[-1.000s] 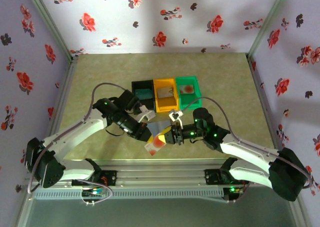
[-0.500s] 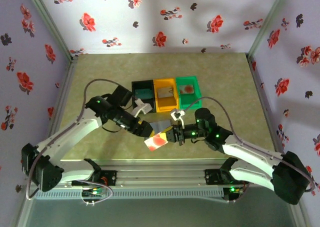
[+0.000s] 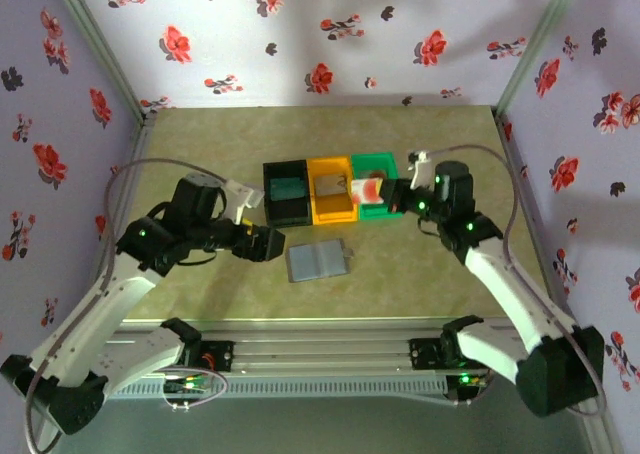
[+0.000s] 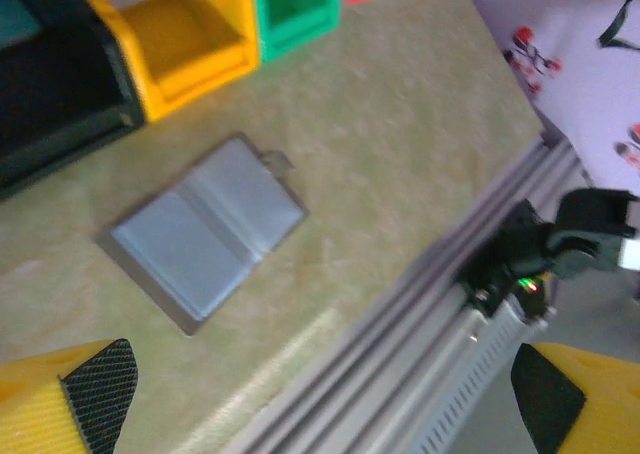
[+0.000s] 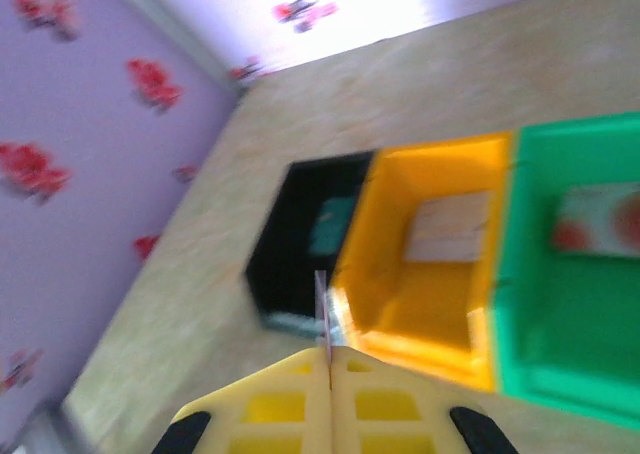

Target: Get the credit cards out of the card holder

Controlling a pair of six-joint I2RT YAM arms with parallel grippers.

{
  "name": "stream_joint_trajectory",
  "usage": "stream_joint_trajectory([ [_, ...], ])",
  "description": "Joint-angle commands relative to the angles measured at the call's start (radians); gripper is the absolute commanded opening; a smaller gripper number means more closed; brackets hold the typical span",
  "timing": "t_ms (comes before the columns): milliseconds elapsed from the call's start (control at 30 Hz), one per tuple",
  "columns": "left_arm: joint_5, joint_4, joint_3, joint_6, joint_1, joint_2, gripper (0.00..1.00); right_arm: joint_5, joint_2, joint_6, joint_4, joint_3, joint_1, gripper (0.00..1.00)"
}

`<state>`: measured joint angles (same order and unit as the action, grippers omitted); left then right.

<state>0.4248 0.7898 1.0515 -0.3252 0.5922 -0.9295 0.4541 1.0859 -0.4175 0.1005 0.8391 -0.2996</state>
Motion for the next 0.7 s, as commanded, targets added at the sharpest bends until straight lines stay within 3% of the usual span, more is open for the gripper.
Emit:
stream_joint_trajectory([
  [0, -0.157, -0.101, -0.064, -0.063, -0.009, 0.057, 1.00, -0.074, 0.143, 0.064, 0.129, 0.103, 0.054, 0.00],
  [167, -0.247, -0.165, -0.152, -0.094, -0.011, 0.134, 1.00, -0.100, 0.357, 0.130, 0.182, 0.260, 0.060, 0.00],
  [267, -0.276, -0.175, -0.178, -0.091, -0.010, 0.164, 1.00, -0.195, 0.436, 0.171, 0.210, 0.328, 0.064, 0.00],
  [400, -0.288, -0.179, -0.179, -0.082, -0.011, 0.163, 1.00, -0.167, 0.605, 0.172, 0.232, 0.450, 0.070, 0.00],
  [667, -0.309, -0.172, -0.182, -0.074, -0.017, 0.155, 1.00, -0.131, 0.772, 0.147, 0.189, 0.553, 0.074, 0.00],
])
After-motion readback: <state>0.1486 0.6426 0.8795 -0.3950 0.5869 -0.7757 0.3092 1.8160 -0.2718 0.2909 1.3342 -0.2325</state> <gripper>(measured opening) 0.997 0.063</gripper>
